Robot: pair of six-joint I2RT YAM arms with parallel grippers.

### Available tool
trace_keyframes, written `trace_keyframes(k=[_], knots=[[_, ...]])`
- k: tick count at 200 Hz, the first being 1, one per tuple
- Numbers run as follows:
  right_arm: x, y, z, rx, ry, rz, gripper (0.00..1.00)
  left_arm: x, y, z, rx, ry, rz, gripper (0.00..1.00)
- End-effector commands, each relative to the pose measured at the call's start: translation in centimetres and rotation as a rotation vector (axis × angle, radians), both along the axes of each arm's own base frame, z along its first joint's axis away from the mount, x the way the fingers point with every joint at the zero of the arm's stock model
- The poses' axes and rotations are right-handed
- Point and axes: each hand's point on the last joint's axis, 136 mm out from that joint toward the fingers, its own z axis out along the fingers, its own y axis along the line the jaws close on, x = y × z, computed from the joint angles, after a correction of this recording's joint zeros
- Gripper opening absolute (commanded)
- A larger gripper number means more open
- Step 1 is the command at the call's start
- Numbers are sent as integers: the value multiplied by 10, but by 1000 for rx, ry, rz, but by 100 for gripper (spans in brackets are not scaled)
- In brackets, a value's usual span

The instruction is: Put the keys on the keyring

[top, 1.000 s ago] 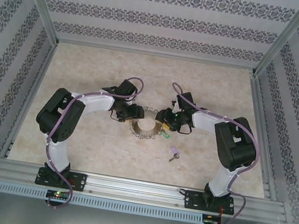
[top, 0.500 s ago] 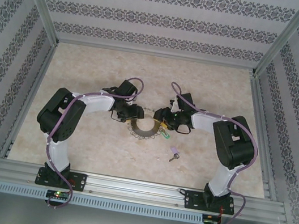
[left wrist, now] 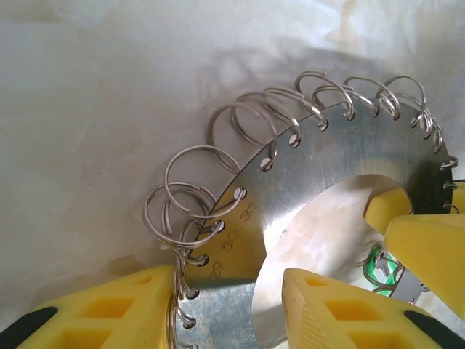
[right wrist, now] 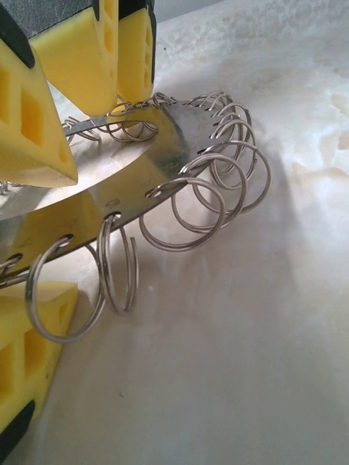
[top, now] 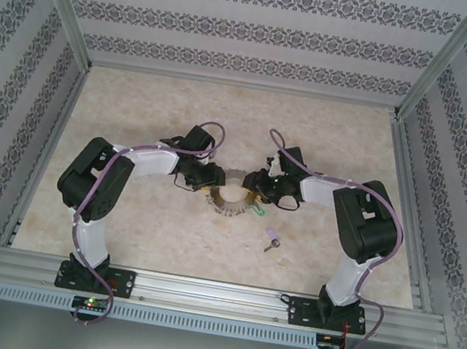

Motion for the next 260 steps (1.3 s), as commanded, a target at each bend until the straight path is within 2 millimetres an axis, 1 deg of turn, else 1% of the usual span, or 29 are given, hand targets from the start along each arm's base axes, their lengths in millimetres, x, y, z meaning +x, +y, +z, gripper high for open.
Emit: trace_keyframes(k=[1,13,21,25,51,63,74,84,99,102,108,113,125,144,168,181,207,222,241,260], knots=[[3,4,17,56,-41,16,34,-2,1,9,13,-19,-5,45],[5,3,23,65,-53,13,33,-3,2,8,23,-14,-4,45],[5,3,27,77,-62,16,25,-3,3,6,28,-11,-5,45],[5,3,28,80,-62,17,23,-3,3,6,31,-9,-4,45],[5,-1,33,83,-73,11,23,-4,10,1,68,1,6,47],[5,-2,36,89,-85,13,21,-5,12,1,80,0,11,47],[5,-3,41,95,-96,15,20,-4,13,4,81,-10,13,48],[4,-2,48,112,-114,30,12,-3,14,9,83,-27,16,49],[4,-1,57,126,-130,39,11,-1,16,18,83,-56,24,52],[4,-1,58,132,-133,41,9,0,17,20,84,-63,26,52],[4,0,62,142,-140,47,3,1,18,25,81,-75,33,53],[4,0,66,151,-144,47,0,2,18,29,76,-84,35,53],[3,2,78,172,-167,55,0,3,21,42,66,-114,45,58],[2,3,106,213,-222,77,0,6,28,66,27,-167,67,67],[-4,8,149,282,-300,129,0,9,39,108,-48,-261,83,82],[-9,9,172,312,-343,158,0,11,43,133,-130,-302,80,87],[-19,11,218,379,-426,216,0,10,42,184,-331,-370,15,91],[-26,13,242,414,-472,259,0,3,31,209,-436,-397,-66,91],[-31,15,261,444,-502,295,0,-5,17,234,-551,-411,-151,89],[-33,17,271,466,-513,320,0,-13,8,258,-659,-439,-224,84]])
